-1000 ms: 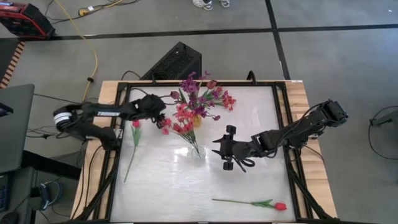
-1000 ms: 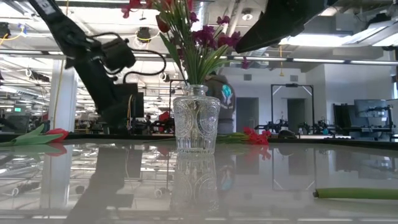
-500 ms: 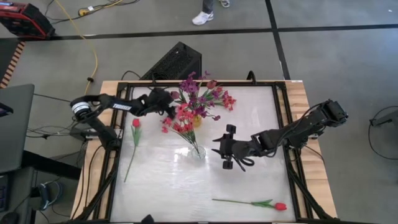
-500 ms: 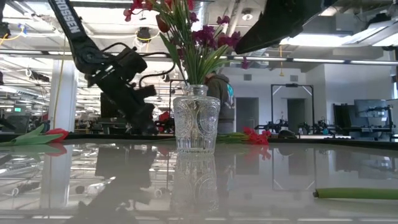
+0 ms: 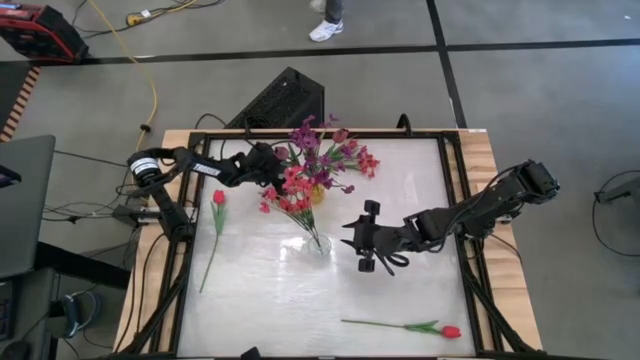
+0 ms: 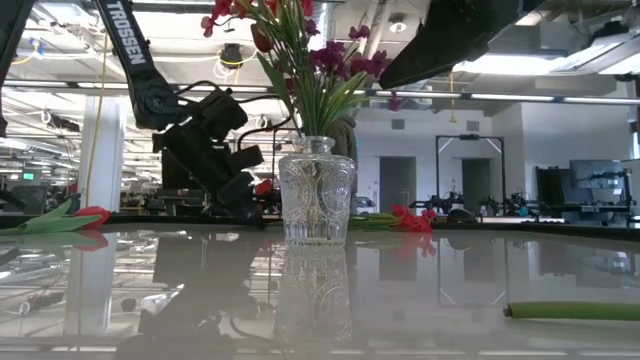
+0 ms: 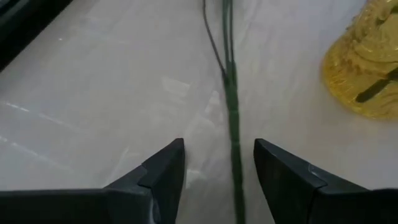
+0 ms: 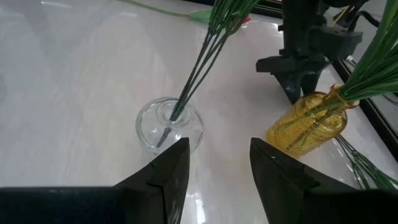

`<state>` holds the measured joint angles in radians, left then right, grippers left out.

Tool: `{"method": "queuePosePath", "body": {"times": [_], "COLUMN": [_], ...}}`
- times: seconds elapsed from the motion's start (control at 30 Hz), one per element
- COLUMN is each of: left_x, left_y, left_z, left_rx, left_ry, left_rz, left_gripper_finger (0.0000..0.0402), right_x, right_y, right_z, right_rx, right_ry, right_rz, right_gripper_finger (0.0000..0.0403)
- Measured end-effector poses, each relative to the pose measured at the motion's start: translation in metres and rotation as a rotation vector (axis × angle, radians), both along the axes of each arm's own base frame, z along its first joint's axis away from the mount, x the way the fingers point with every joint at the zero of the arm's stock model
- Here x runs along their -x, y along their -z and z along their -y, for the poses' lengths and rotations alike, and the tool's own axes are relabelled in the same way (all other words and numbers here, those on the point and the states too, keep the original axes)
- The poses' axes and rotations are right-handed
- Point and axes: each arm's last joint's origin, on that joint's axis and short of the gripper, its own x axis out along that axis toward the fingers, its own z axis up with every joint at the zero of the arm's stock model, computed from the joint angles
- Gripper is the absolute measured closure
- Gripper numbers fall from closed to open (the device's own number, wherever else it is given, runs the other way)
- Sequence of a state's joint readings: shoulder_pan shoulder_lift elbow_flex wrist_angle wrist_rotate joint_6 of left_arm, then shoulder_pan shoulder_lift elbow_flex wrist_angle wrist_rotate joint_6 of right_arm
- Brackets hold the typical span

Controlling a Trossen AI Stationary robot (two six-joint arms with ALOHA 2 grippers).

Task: Sort flowers into vase by color
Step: Put the pink flowers into the transparent vase

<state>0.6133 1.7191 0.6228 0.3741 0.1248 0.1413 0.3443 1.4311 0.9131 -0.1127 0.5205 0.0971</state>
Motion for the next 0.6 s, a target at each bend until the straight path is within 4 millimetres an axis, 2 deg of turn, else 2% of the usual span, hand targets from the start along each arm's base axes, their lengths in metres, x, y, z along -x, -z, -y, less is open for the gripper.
{"method": "queuePosePath", "body": {"times": [0.13,0.3,0.47,0.6], "left_x": [0.003,0.007,0.013,0.028], "left_y": [0.004,0.006,0.0,-0.02], "left_z": [0.002,0.004,0.007,0.013], "left_rx": [0.007,0.042,0.039,-0.004], "left_ry": [0.023,0.03,-0.041,-0.127], "left_rz": [-0.062,-0.118,-0.172,-0.253], "left_gripper_finger": [0.0267,0.0381,0.0397,0.0399], "right_x": [0.0,0.0,0.0,0.0], "right_y": [0.0,0.0,0.0,0.0], "right_z": [0.0,0.0,0.0,-0.001], "right_rx": [-0.001,-0.007,-0.019,-0.028], "right_ry": [0.001,0.004,0.012,0.015], "right_rz": [0.0,0.002,0.005,0.006], "right_gripper_finger": [0.021,0.021,0.021,0.021]}}
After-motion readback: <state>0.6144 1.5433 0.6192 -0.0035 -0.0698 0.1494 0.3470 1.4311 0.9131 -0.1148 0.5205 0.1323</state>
